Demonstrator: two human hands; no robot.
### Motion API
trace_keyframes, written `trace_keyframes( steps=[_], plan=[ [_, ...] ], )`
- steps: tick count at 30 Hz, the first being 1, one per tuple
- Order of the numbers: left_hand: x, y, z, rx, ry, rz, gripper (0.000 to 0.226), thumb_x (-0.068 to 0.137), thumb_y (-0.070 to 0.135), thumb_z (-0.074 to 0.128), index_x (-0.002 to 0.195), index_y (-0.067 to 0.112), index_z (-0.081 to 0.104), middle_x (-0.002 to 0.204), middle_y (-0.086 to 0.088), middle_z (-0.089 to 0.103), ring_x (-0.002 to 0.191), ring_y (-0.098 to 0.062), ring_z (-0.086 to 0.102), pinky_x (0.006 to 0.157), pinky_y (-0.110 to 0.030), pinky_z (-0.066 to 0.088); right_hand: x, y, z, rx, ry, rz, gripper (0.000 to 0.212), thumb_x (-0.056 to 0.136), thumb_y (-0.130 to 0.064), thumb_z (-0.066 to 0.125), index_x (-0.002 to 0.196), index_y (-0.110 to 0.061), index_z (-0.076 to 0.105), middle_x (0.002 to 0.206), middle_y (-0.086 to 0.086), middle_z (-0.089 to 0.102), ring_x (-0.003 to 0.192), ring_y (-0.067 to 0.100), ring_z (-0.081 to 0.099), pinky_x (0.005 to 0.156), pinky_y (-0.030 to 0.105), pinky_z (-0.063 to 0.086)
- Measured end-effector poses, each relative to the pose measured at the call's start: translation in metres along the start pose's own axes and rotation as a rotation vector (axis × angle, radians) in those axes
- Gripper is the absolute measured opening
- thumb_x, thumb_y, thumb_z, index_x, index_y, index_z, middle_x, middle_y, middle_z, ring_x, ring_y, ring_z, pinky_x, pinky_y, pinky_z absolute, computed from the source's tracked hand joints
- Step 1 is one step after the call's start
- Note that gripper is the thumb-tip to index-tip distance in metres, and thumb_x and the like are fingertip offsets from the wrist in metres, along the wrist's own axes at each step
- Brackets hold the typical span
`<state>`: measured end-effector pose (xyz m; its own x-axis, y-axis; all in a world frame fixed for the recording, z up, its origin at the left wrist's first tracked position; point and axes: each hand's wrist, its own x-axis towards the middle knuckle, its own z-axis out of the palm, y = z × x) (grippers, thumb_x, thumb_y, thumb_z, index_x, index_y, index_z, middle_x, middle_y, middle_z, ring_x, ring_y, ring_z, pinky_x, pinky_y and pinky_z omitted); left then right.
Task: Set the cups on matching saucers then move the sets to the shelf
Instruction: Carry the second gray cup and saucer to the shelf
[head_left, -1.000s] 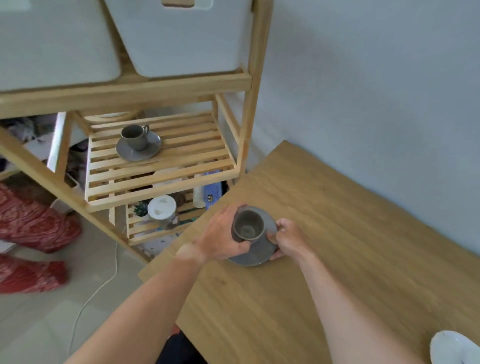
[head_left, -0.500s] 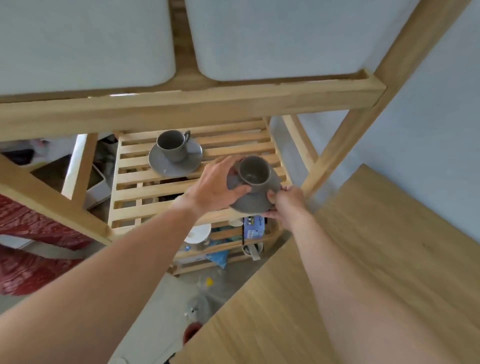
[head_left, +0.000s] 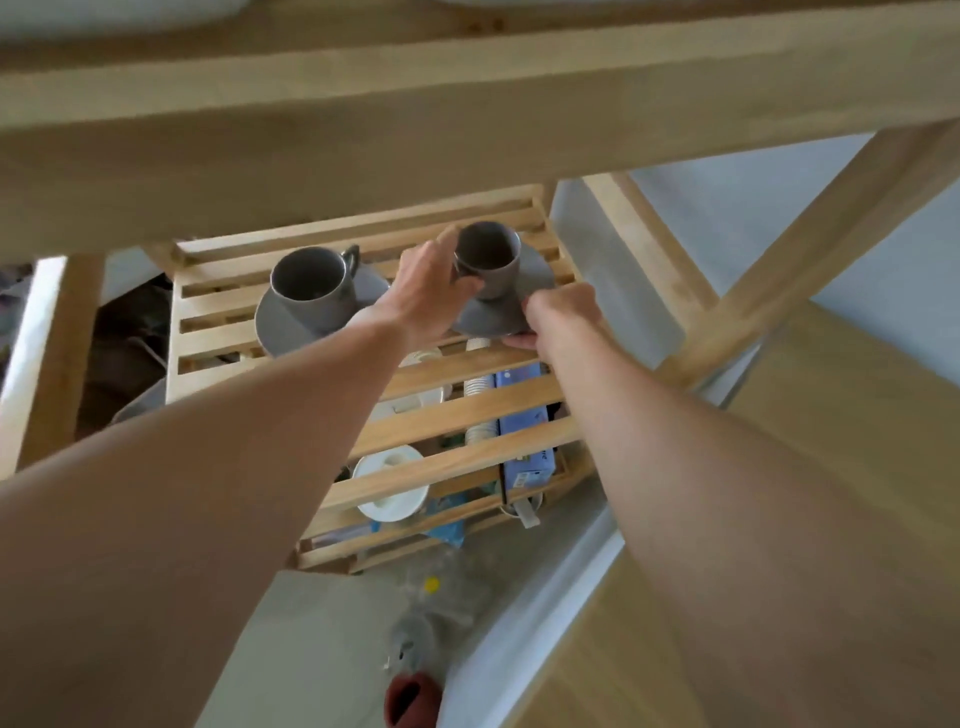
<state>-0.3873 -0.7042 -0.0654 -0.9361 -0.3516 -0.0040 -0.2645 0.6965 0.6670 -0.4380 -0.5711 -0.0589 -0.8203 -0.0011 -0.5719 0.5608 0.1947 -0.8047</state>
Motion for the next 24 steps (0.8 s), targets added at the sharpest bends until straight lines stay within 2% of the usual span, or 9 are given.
trace_keyframes(
  steps=[3,8,10,14,16,18,20,22,24],
  plan=[
    [0.014,-0.004,-0.003,0.007,-0.013,-0.005,0.059,0.089,0.022,0.066,0.144,0.02,0.042,0.108,-0.009,0.061,0.102,-0.028,0.056,0.082,-0.037,0.046,0.007,-0.003,0.006,-0.018,0.004,-0.002,0.036,0.097,0.005,0.05,0.132,-0.002,0.048,0.137,0.021,0.052,0.116,0.043,0.058,0.074,0.053,0.062],
    [0.025,-0.003,-0.009,0.007,0.006,-0.025,0.066,0.09,0.021,0.067,0.149,0.019,0.037,0.129,-0.013,0.058,0.118,-0.029,0.053,0.094,-0.036,0.043,0.02,-0.007,0.015,-0.201,0.068,-0.152,0.034,0.093,0.002,0.062,0.126,-0.001,0.055,0.129,0.017,0.06,0.099,0.041,0.069,0.068,0.047,0.063],
    [0.026,-0.003,-0.009,0.002,0.005,-0.04,0.065,0.09,0.021,0.067,0.148,0.016,0.039,0.133,-0.013,0.057,0.121,-0.031,0.052,0.096,-0.036,0.042,0.02,-0.011,0.015,-0.253,0.089,-0.172,0.035,0.092,0.001,0.064,0.126,0.0,0.055,0.128,0.018,0.06,0.089,0.04,0.072,0.06,0.045,0.063],
    [0.03,-0.004,-0.007,0.011,0.005,-0.105,0.058,0.089,0.025,0.068,0.139,0.007,0.047,0.125,-0.017,0.058,0.112,-0.032,0.055,0.08,-0.03,0.038,0.019,-0.014,0.013,-0.368,0.104,-0.219,0.031,0.09,-0.001,0.068,0.12,0.0,0.06,0.12,0.017,0.065,0.076,0.035,0.073,0.034,0.026,0.054],
    [0.03,-0.004,-0.006,0.019,0.001,-0.116,0.058,0.088,0.027,0.069,0.138,0.006,0.047,0.123,-0.017,0.059,0.108,-0.03,0.056,0.078,-0.031,0.038,0.021,-0.013,0.01,-0.397,0.116,-0.237,0.029,0.09,-0.002,0.069,0.117,0.0,0.062,0.114,0.017,0.068,0.074,0.034,0.073,0.029,0.021,0.048],
    [0.029,-0.002,-0.005,0.027,0.002,-0.096,0.059,0.087,0.026,0.07,0.138,0.007,0.046,0.12,-0.016,0.06,0.107,-0.03,0.056,0.078,-0.032,0.037,0.023,-0.013,0.009,-0.413,0.127,-0.248,0.029,0.089,-0.002,0.071,0.117,0.001,0.062,0.112,0.017,0.069,0.071,0.032,0.074,0.032,0.023,0.051],
    [0.024,-0.001,-0.006,0.034,-0.001,-0.063,0.062,0.087,0.023,0.07,0.14,0.009,0.042,0.117,-0.015,0.06,0.108,-0.03,0.055,0.079,-0.032,0.036,0.025,-0.01,0.01,-0.429,0.135,-0.258,0.032,0.089,-0.004,0.072,0.118,0.001,0.062,0.113,0.017,0.068,0.073,0.032,0.074,0.044,0.028,0.059],
    [0.016,0.003,-0.008,0.037,-0.003,-0.043,0.066,0.087,0.024,0.07,0.143,0.011,0.037,0.117,-0.015,0.058,0.108,-0.029,0.052,0.08,-0.032,0.035,0.026,-0.006,0.012,-0.423,0.142,-0.275,0.036,0.088,-0.006,0.072,0.121,0.0,0.061,0.117,0.017,0.067,0.085,0.034,0.074,0.059,0.036,0.064],
    [0.006,0.009,-0.012,0.034,-0.002,-0.059,0.067,0.09,0.026,0.067,0.146,0.011,0.032,0.128,-0.017,0.051,0.117,-0.03,0.046,0.086,-0.031,0.034,0.022,-0.005,0.012,-0.419,0.142,-0.299,0.037,0.09,-0.009,0.069,0.125,0.0,0.058,0.122,0.017,0.065,0.095,0.034,0.071,0.074,0.04,0.063]
  ],
)
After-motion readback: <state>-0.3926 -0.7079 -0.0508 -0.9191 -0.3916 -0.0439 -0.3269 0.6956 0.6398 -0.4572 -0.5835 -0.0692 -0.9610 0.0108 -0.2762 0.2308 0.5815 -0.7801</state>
